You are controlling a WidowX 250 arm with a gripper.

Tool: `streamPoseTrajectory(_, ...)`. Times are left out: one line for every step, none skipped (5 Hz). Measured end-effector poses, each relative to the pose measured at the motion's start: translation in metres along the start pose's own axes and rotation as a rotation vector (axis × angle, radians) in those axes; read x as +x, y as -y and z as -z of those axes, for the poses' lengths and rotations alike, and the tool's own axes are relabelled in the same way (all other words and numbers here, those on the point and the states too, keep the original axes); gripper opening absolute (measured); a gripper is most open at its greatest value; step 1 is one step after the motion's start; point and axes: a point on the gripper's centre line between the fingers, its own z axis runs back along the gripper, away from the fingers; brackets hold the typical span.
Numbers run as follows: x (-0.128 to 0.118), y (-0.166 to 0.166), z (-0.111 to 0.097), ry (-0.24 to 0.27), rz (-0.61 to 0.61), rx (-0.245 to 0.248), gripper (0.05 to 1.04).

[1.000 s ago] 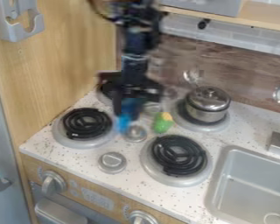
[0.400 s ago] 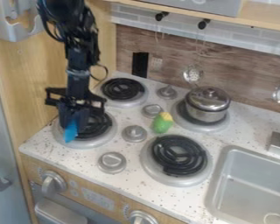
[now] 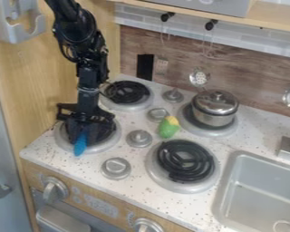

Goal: Move the blue fork to left bottom of the buner

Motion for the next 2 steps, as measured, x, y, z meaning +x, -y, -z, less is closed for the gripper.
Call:
streamPoseTrajectory(0.0159, 0.0016, -0.0004, 0.001, 0.005, -0.003, 0.361)
streamPoseTrajectory(0.0215, 0.0034, 0.001, -0.009, 0.0, -0.015, 0.437)
